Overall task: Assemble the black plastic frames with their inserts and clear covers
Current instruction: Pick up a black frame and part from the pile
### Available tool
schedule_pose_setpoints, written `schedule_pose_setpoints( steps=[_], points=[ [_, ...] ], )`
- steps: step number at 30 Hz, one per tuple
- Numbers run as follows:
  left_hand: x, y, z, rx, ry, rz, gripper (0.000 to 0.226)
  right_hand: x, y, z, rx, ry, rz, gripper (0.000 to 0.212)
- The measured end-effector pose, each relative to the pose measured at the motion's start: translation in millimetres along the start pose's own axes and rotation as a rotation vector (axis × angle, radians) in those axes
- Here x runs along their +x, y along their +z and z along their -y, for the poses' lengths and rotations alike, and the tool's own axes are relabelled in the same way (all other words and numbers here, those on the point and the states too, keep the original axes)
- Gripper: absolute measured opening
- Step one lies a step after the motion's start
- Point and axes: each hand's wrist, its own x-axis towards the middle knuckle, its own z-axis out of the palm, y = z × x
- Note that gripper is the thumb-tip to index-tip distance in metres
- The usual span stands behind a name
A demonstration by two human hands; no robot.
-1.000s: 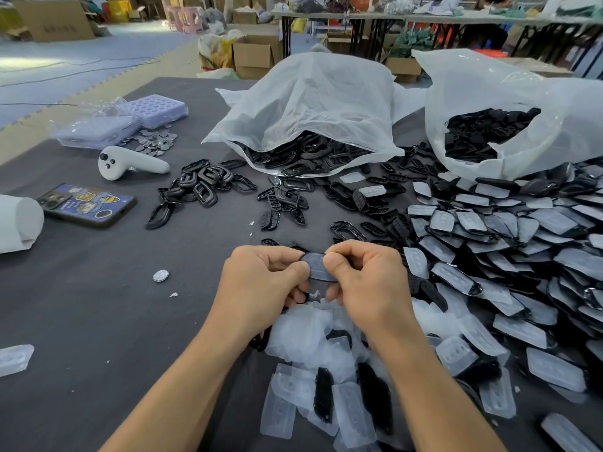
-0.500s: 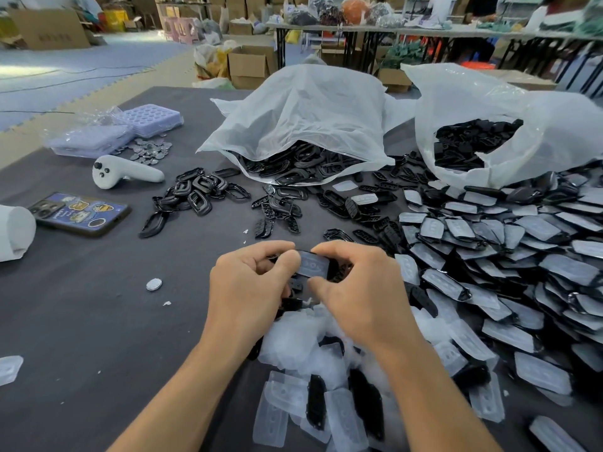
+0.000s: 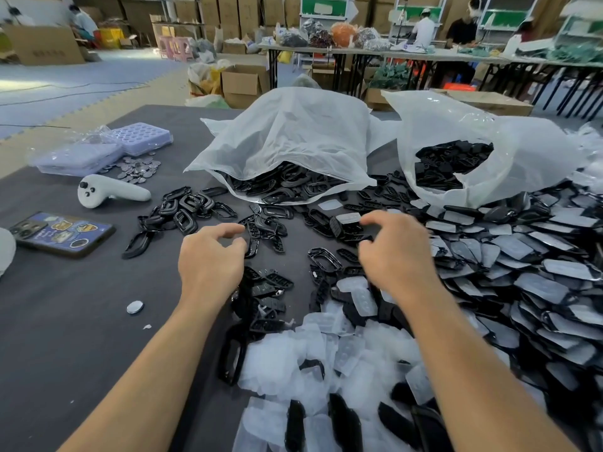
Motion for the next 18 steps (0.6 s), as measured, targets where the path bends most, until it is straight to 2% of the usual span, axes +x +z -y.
schedule_pose_setpoints(
  steps=[3, 7, 10, 12, 16, 18],
  points=[
    [18, 8, 5, 0.068, 0.030, 0.083, 0.034, 15, 28, 20, -0.011, -0.025, 0.130, 0.043],
    [42, 23, 9, 0.123, 0.162, 0.144, 0.045, 38, 56, 26, -0.076, -0.048, 0.203, 0.054],
    [60, 36, 8, 0.225, 0.228, 0.233, 0.049, 49, 68, 25, -0.128, -0.046, 0.222, 0.046],
    [69, 43, 8, 0.327, 0.250, 0.275, 0.042, 56, 68, 24, -0.102, -0.008, 0.193, 0.039],
    [73, 50, 11, 0.310, 0.276, 0.173, 0.022, 58, 60, 23, -0.080, 0.007, 0.170, 0.030],
    [72, 50, 11, 0.272, 0.312, 0.115, 0.021, 45, 54, 24, 0.032, 0.008, 0.112, 0.026]
  ],
)
